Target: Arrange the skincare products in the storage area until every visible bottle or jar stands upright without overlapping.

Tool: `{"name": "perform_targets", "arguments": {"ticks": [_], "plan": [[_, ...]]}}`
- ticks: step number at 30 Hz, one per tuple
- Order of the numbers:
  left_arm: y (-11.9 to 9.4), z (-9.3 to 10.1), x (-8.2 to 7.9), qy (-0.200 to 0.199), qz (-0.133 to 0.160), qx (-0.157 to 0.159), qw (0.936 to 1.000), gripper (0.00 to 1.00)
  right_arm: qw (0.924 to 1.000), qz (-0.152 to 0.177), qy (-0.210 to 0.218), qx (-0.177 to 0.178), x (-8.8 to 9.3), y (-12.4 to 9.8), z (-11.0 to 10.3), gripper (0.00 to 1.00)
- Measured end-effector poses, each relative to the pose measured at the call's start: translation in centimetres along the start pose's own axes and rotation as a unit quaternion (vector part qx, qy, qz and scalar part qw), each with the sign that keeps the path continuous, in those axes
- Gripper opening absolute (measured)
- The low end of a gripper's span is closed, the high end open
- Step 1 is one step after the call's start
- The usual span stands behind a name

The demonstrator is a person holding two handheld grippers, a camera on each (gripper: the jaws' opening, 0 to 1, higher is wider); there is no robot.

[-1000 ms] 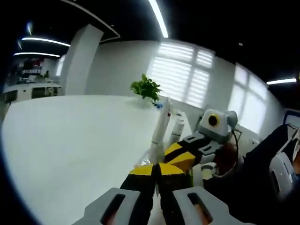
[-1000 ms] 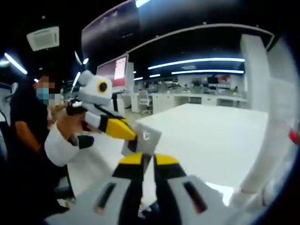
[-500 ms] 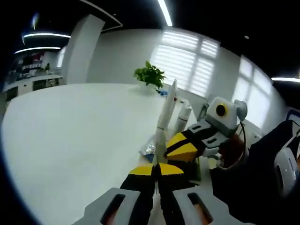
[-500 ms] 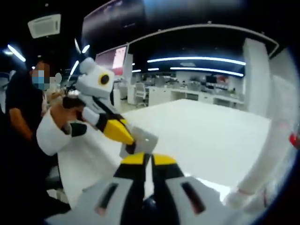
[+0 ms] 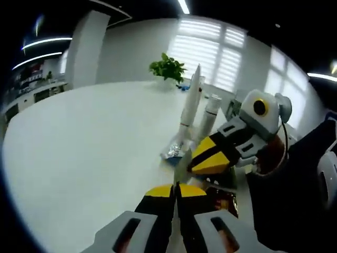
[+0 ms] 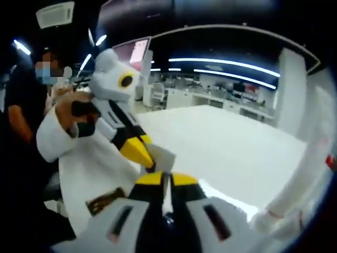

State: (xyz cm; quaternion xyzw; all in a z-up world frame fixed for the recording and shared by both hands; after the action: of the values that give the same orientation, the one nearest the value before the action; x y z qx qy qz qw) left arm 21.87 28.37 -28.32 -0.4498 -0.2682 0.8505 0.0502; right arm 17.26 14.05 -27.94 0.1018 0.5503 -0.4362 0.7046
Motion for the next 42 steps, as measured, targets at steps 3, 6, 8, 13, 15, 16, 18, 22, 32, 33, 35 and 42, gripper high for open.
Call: {"name": "perform_targets", "arguments": {"ticks": [3, 6, 8, 13, 15, 16, 18, 22, 32, 33, 35, 42], "plan": [[0.1, 0.0, 0.0, -0.003, 0.0, 0.0, 1.0, 0.01, 1.0, -0.005, 0.006, 0.001, 0.3, 0.0, 0.1, 0.03], [0.3, 0.2, 0.2, 0.0, -0.002, -0.003, 1.0, 0.01, 0.9999, -0.012, 0.009, 0.001, 0.7, 0.1, 0.1, 0.03], [0.4, 0.3, 0.3, -0.001, -0.001, -0.003, 1.0, 0.01, 0.9998, -0.015, 0.009, 0.005, 0.8, 0.2, 0.1, 0.03], [0.9, 0.2, 0.5, -0.001, -0.002, -0.002, 1.0, 0.02, 0.9997, -0.022, -0.003, 0.01, 0.8, 0.2, 0.0, 0.04], [1.1, 0.1, 0.6, -0.002, -0.004, -0.003, 1.0, 0.02, 0.9995, -0.028, -0.011, 0.01, 0.9, 0.3, -0.1, 0.04], [1.2, 0.1, 0.6, -0.002, -0.005, -0.003, 1.0, 0.02, 0.9994, -0.03, -0.015, 0.01, 0.9, 0.3, -0.1, 0.04], [1.3, 0.1, 0.7, -0.005, -0.007, -0.002, 1.0, 0.03, 0.9991, -0.034, -0.02, 0.012, 1.0, 0.4, -0.1, 0.05], [1.7, 0.1, 1.0, -0.007, -0.015, -0.001, 0.9999, 0.03, 0.9989, -0.043, -0.016, 0.01, 1.4, 0.7, -0.1, 0.05], [2.1, -1.0, 0.7, 0.008, -0.04, -0.016, 0.999, 0.04, 0.9947, -0.078, -0.067, 0.005, 1.8, 1.0, -0.6, 0.05], [2.1, -1.1, 0.6, 0.01, -0.041, -0.016, 0.999, 0.04, 0.9938, -0.081, -0.075, 0.004, 1.7, 1.0, -0.7, 0.05], [2.1, -0.7, 0.9, 0.015, -0.041, -0.015, 0.9989, 0.04, 0.9929, -0.085, -0.083, 0.003, 1.7, 0.9, -0.7, 0.05], [2.3, 0.3, 1.7, 0.033, -0.042, -0.017, 0.9984, 0.05, 0.9917, -0.081, -0.09, -0.043, 1.3, 1.1, -2.2, 0.0]]}}
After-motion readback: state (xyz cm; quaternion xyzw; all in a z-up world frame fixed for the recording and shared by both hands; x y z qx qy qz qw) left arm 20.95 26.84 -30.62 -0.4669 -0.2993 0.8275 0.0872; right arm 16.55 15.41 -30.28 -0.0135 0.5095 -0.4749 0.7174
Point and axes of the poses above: the point that each gripper's makers call its tool centre point, and the gripper's own axes: y roughly forward along the fingers, z roughly to its right, x roughly out of its underside, the point moved 8 cm from there along -y, roughly backward along the fingers, and after that the axes turned 13 degrees about -y, right-handed, at the moved point
